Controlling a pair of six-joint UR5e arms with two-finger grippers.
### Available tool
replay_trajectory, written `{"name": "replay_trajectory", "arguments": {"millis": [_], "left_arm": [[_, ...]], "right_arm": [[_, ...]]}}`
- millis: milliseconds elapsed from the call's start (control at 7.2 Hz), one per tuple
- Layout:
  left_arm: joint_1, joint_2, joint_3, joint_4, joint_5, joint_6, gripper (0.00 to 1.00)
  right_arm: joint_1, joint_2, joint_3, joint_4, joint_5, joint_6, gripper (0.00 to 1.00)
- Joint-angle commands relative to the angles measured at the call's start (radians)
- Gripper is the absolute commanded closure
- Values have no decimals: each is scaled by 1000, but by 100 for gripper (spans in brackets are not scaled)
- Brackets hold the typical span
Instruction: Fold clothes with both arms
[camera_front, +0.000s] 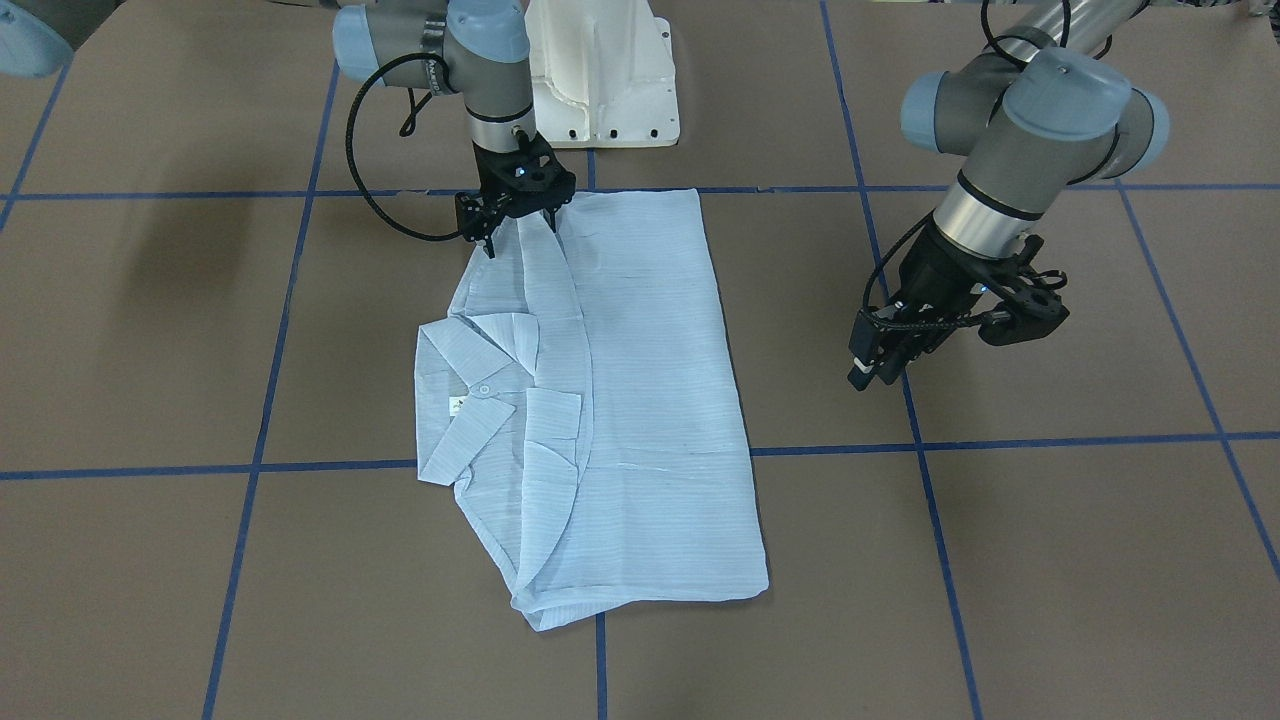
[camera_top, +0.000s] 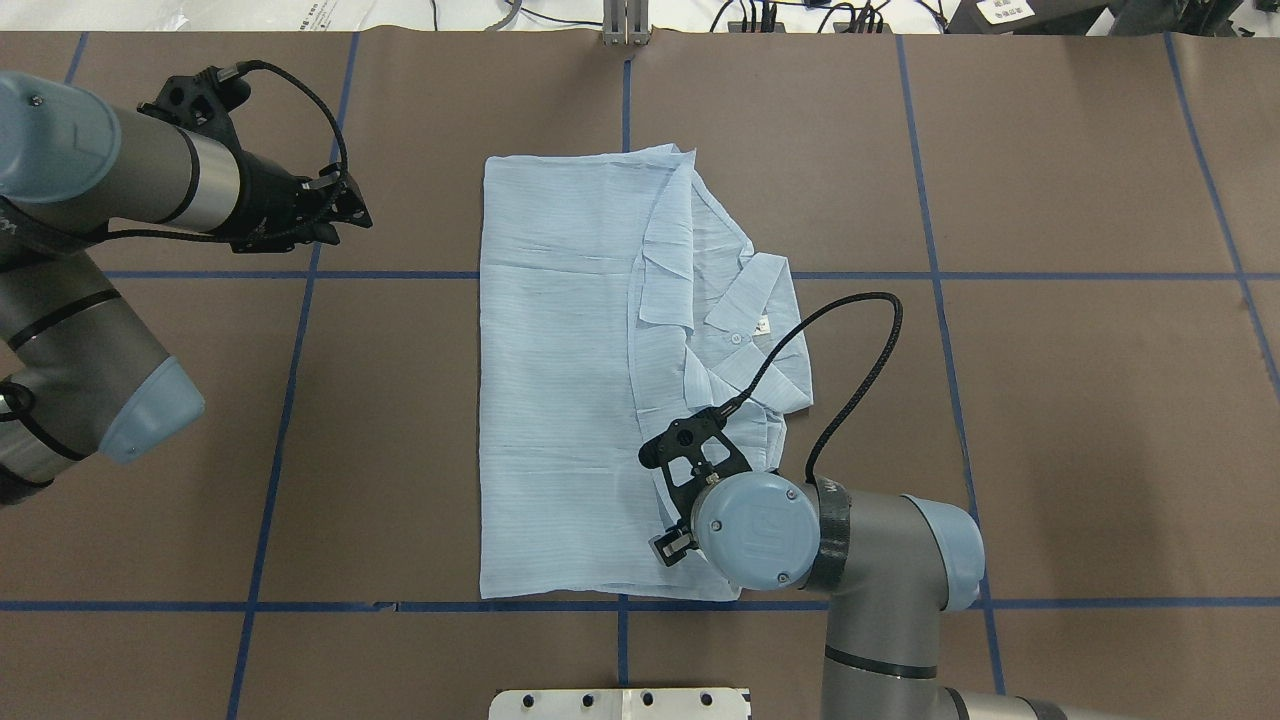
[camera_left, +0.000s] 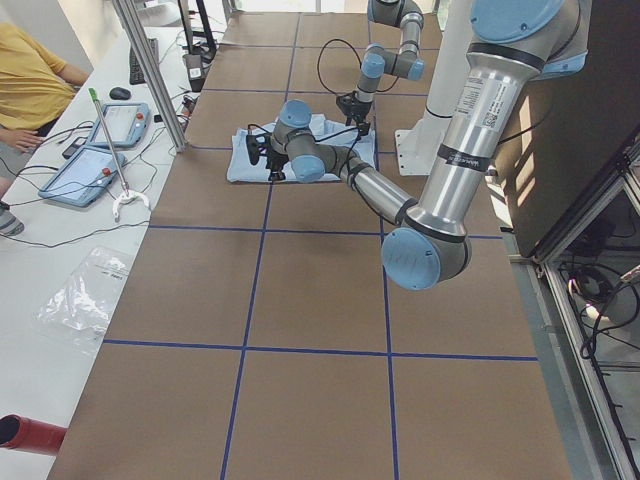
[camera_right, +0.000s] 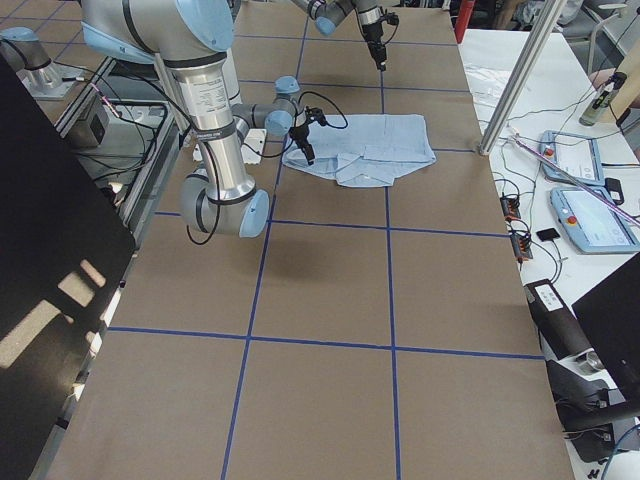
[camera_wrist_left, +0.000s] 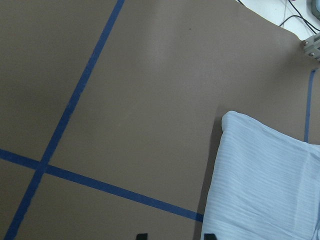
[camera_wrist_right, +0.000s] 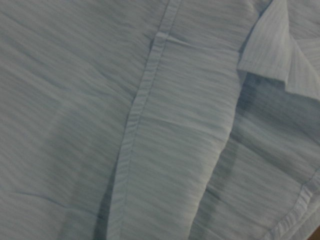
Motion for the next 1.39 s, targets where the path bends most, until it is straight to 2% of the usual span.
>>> {"name": "replay_trajectory", "arguments": {"millis": [0,278,556,973,1112,1251], "left_arm": [[-2,0,-1,0,0,0,52],[-2,0,-12,2,0,-2,52],[-8,0,-24,6,0,-2,52],[-10,0,-79,78,0,-5,52],[-10,2,-82,78,0,-5,52],[-8,2,-84,78,0,-5,52]], "right_arm": [[28,-42,19,-3,7,-48,0],[49,-140,85,0,17,-52,0],[49,-292,198,8,23,-52,0],[51,-294,206,6,10,-30,0],[60,-270,199,6,9,-18,0],[77,-190,159,2,7,-9,0]]}}
